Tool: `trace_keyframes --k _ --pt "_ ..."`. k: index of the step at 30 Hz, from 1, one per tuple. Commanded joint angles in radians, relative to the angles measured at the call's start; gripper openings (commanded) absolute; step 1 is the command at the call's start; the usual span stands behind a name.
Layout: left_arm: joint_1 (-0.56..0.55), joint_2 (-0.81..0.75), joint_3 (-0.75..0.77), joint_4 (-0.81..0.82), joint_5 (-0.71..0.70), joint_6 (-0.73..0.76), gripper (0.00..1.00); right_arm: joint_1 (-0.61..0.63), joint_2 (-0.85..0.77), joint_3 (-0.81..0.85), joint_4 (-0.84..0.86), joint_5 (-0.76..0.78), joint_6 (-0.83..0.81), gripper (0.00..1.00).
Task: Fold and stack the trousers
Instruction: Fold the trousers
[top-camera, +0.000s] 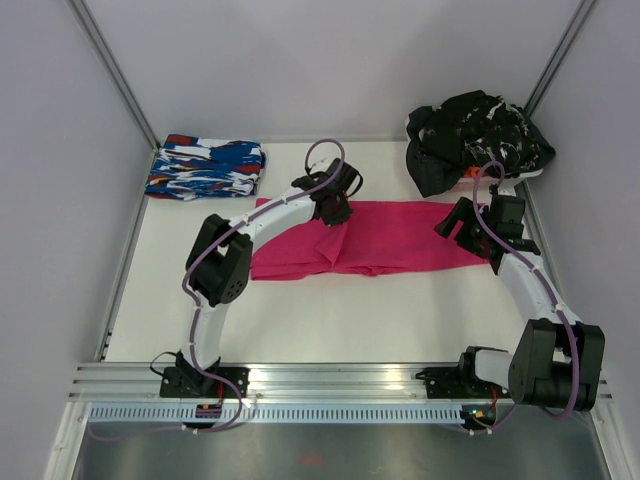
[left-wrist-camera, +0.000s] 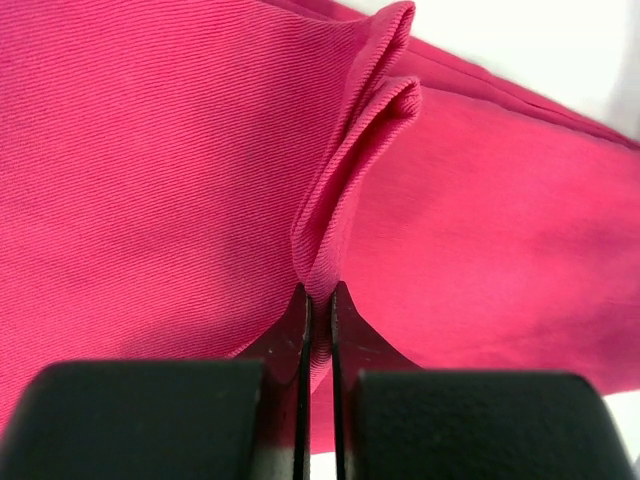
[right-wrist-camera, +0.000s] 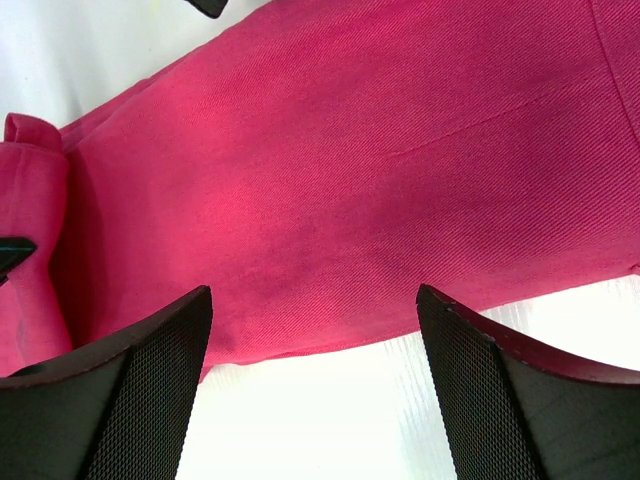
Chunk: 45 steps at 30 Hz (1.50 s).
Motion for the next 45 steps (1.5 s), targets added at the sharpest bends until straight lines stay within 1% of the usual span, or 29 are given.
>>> trace_keyframes --k 1,4,8,13,22,31,39,40,41,42,44,45 --pt "-0.035 0.028 0.100 0.015 0.008 -0.030 0.02 0.003 -0.027 0.001 0.018 -0.007 0.004 0.89" --pt "-0.036 0.046 0.096 0.002 0.027 -0.041 0.02 0.003 -0.027 0.004 0.015 -0.004 -0.001 0.89" --pt "-0.051 0.038 0.074 0.021 0.039 -0.034 0.02 0.003 -0.022 -0.002 0.021 -0.001 0.004 0.89" --pt "-0.062 0.051 0.099 0.034 0.050 -0.017 0.02 0.003 -0.019 -0.002 0.025 -0.010 0.011 0.89" --pt "-0.073 0.066 0.114 0.049 0.074 -0.037 0.02 0.003 -0.025 -0.007 0.031 -0.009 0.014 0.89" --pt "-0.087 0.106 0.189 0.054 0.085 -0.053 0.02 0.003 -0.022 -0.008 0.041 -0.018 0.019 0.89" --pt "-0.093 0.143 0.204 0.060 0.152 -0.047 0.03 0.003 -0.018 -0.008 0.045 -0.024 0.022 0.89" --pt "-0.093 0.132 0.208 0.061 0.163 -0.023 0.08 0.003 -0.018 -0.008 0.044 -0.024 0.019 0.89" --pt "-0.093 0.124 0.208 0.066 0.175 -0.001 0.19 0.003 -0.018 -0.005 0.042 -0.024 0.019 0.89" --pt "-0.093 0.114 0.208 0.066 0.194 0.015 0.56 0.003 -0.018 -0.002 0.041 -0.024 0.021 0.89" --pt "-0.088 0.065 0.209 0.029 0.191 0.061 0.74 0.003 -0.018 0.009 0.036 -0.038 0.019 0.89" --pt "-0.085 0.040 0.206 0.012 0.165 0.077 0.89 0.003 -0.018 0.015 0.036 -0.047 0.019 0.89"
